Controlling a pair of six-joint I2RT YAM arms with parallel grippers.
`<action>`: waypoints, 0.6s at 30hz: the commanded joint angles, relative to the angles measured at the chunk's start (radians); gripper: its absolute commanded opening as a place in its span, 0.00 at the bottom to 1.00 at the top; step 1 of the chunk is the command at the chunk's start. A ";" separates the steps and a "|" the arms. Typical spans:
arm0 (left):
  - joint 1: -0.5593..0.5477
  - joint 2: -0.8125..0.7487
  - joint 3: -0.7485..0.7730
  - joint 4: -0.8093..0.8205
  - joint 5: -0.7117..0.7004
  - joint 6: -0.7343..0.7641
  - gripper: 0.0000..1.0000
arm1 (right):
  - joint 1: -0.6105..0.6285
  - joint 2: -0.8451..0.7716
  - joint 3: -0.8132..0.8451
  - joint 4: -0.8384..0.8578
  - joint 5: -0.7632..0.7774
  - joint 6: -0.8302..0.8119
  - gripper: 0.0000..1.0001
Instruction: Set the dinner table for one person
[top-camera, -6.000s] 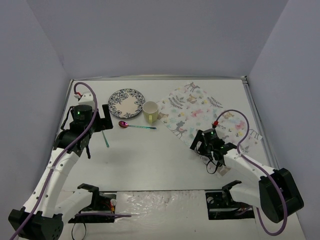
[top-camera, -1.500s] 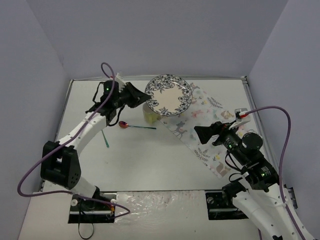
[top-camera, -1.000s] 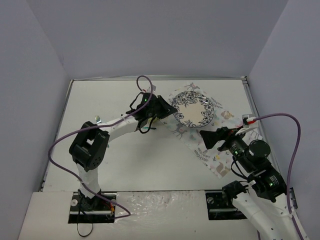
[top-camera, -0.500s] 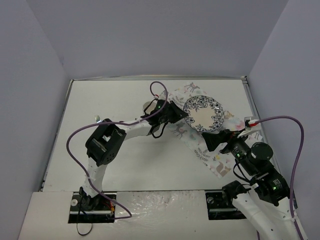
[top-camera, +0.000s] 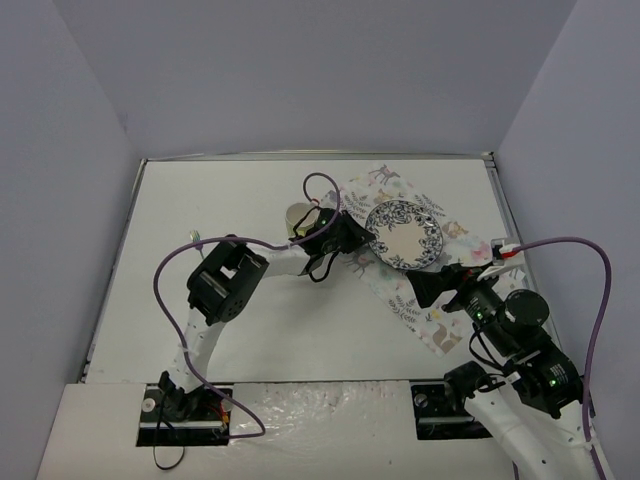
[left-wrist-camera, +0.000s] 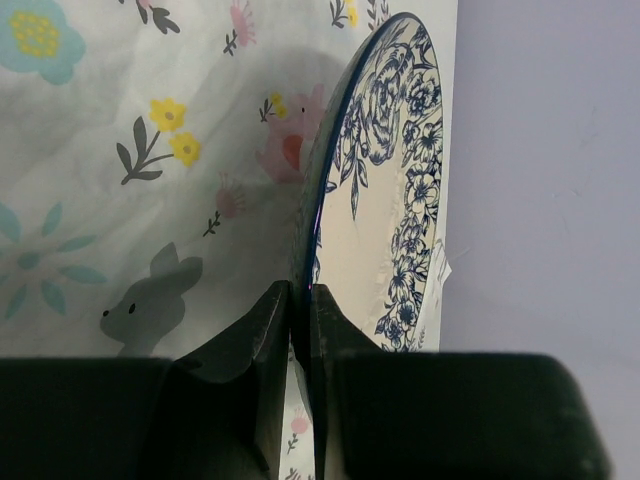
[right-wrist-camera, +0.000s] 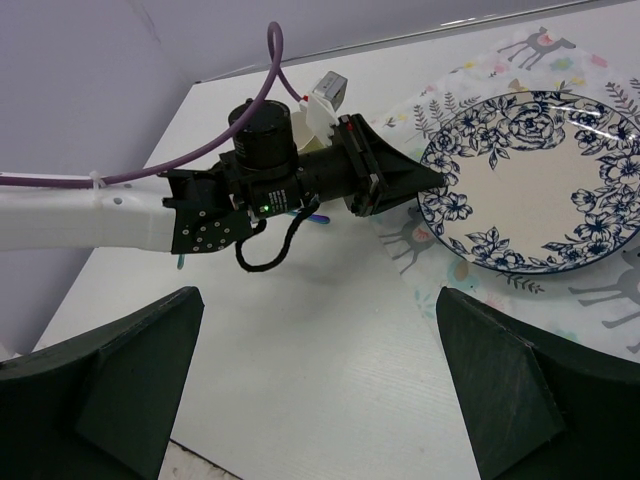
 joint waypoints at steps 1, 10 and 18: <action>-0.022 -0.045 0.101 0.276 0.022 -0.067 0.00 | 0.002 0.004 0.009 0.045 0.011 -0.005 1.00; -0.026 0.027 0.104 0.356 0.057 -0.098 0.00 | 0.001 0.001 -0.015 0.038 0.007 -0.003 1.00; -0.027 0.039 0.056 0.343 0.050 -0.108 0.13 | 0.001 0.007 -0.026 0.039 0.008 -0.001 1.00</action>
